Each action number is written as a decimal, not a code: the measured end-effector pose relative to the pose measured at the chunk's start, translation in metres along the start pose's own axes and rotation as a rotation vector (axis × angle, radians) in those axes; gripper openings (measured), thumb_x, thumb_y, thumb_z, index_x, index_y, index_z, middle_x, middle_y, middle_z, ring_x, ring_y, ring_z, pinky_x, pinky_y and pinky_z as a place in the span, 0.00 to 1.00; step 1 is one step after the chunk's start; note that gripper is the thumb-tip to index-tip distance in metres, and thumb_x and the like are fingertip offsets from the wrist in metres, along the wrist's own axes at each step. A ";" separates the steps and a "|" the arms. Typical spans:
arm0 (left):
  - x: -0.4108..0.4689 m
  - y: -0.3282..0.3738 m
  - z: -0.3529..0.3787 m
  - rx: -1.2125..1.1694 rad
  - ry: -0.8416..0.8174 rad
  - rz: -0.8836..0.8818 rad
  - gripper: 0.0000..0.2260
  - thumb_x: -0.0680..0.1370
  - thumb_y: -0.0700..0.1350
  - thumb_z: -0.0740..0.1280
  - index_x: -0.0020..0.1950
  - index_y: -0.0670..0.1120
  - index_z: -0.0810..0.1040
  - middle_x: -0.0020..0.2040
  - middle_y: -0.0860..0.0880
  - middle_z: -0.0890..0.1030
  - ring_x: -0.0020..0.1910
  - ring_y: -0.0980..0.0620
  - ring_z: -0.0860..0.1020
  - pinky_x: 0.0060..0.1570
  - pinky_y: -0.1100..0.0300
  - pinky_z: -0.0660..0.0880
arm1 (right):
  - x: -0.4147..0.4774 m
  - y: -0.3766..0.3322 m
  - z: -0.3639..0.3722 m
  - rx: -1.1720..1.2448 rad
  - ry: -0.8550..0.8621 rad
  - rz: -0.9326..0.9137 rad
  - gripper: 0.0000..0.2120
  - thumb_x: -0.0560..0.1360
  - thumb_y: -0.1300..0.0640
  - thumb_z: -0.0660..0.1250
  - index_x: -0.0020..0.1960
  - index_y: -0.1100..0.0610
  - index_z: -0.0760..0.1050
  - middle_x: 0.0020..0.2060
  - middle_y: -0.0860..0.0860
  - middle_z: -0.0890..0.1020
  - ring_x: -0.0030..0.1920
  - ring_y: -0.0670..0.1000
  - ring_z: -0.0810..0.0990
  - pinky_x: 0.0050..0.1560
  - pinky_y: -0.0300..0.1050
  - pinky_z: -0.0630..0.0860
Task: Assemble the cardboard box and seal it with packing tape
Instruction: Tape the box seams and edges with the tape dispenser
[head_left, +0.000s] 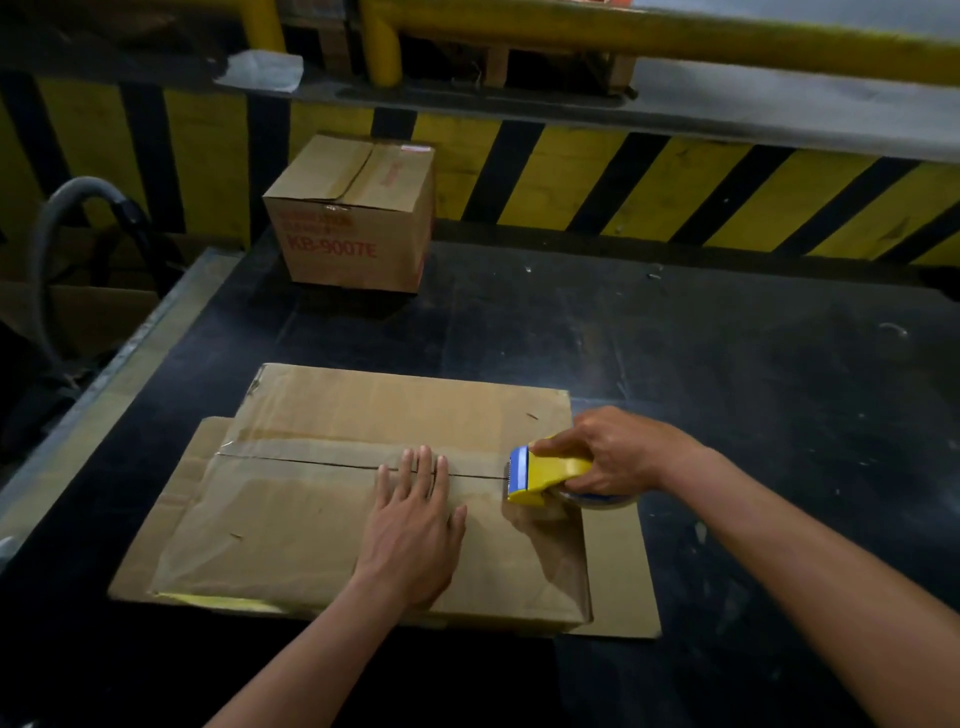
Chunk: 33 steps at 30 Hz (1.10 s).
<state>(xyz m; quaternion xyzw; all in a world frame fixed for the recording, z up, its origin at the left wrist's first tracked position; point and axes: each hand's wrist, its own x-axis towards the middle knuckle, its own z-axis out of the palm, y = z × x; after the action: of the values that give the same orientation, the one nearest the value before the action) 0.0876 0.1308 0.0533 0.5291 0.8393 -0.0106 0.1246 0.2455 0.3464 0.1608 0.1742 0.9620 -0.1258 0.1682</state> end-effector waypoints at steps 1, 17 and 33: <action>0.003 0.008 -0.002 0.000 -0.010 0.012 0.33 0.81 0.58 0.35 0.83 0.43 0.41 0.83 0.41 0.41 0.82 0.43 0.38 0.79 0.43 0.37 | 0.002 -0.001 0.000 -0.013 0.002 -0.006 0.27 0.76 0.40 0.66 0.74 0.38 0.66 0.50 0.43 0.69 0.53 0.46 0.71 0.48 0.43 0.66; 0.011 0.032 0.014 -0.038 0.061 0.137 0.30 0.84 0.59 0.37 0.84 0.46 0.43 0.84 0.45 0.43 0.82 0.48 0.39 0.78 0.49 0.34 | -0.030 0.036 -0.009 0.043 -0.045 0.050 0.27 0.75 0.40 0.66 0.73 0.33 0.64 0.48 0.44 0.74 0.49 0.47 0.74 0.51 0.48 0.76; 0.028 0.089 0.023 -0.059 0.078 0.242 0.30 0.84 0.56 0.39 0.83 0.44 0.49 0.84 0.46 0.49 0.83 0.48 0.42 0.80 0.46 0.39 | -0.044 0.067 0.035 0.123 0.088 0.085 0.31 0.69 0.32 0.63 0.71 0.29 0.62 0.42 0.42 0.71 0.44 0.45 0.71 0.45 0.47 0.74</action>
<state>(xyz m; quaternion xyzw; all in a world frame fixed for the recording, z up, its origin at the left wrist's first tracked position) 0.1601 0.1911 0.0350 0.6225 0.7736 0.0497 0.1076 0.3192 0.3841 0.1322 0.2304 0.9507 -0.1697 0.1198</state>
